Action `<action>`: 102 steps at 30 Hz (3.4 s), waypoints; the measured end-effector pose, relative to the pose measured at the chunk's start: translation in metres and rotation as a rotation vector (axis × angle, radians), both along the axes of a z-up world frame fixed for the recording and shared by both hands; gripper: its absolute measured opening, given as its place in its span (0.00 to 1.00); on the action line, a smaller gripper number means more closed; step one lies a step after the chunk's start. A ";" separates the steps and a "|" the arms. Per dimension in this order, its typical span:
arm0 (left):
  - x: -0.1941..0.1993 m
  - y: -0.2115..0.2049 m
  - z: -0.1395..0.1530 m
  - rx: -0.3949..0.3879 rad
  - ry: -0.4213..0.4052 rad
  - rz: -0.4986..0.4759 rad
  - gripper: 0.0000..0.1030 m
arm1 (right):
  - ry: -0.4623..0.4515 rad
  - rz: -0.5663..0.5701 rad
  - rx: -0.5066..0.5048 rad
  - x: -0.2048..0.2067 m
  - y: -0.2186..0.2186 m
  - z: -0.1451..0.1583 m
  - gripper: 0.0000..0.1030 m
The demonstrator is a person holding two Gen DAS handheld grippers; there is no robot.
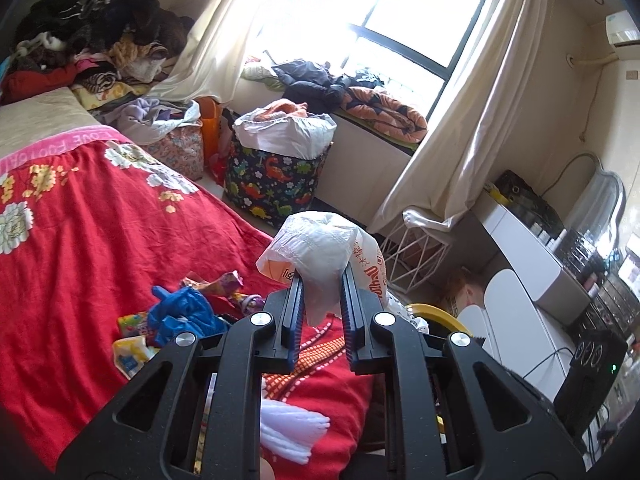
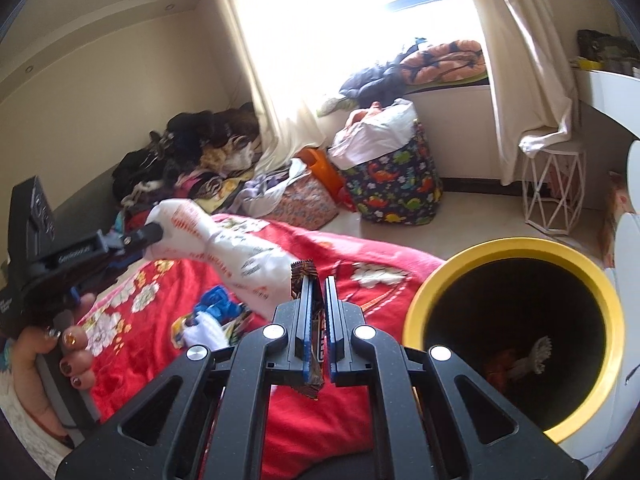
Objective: Collect trash
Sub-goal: 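Carry the wrapper and white plastic bag in both grippers over the bin, then open both grippers to drop the wrapper and white bag into the bin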
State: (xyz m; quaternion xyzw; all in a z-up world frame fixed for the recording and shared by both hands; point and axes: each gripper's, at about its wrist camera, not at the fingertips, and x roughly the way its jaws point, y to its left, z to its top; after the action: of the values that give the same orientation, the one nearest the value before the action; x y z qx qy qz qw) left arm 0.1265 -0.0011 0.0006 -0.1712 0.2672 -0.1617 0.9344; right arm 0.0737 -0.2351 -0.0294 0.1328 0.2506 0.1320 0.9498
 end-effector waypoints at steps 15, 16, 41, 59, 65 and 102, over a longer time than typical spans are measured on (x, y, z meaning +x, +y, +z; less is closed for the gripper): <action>-0.002 -0.033 0.001 0.031 0.000 -0.059 0.11 | -0.024 -0.125 0.019 -0.008 -0.044 0.002 0.06; -0.002 -0.036 0.001 0.035 0.000 -0.063 0.11 | -0.025 -0.130 0.021 -0.008 -0.046 0.002 0.06; 0.004 -0.102 -0.013 0.111 0.023 -0.151 0.11 | -0.008 -0.293 0.094 -0.012 -0.109 -0.020 0.06; -0.003 -0.158 -0.035 0.189 0.037 -0.248 0.11 | -0.002 -0.386 0.048 -0.013 -0.135 -0.041 0.06; -0.005 -0.176 -0.040 0.205 0.023 -0.275 0.11 | 0.002 -0.404 0.053 -0.013 -0.144 -0.049 0.06; 0.001 -0.163 -0.068 0.218 0.092 -0.173 0.89 | 0.044 -0.446 -0.012 -0.010 -0.138 -0.072 0.62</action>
State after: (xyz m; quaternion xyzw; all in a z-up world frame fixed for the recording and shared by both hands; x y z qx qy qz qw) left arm 0.1274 -0.1641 -0.0679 -0.0523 0.3393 -0.2036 0.9169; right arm 0.0635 -0.3729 -0.1011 0.1823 0.2363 -0.0855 0.9506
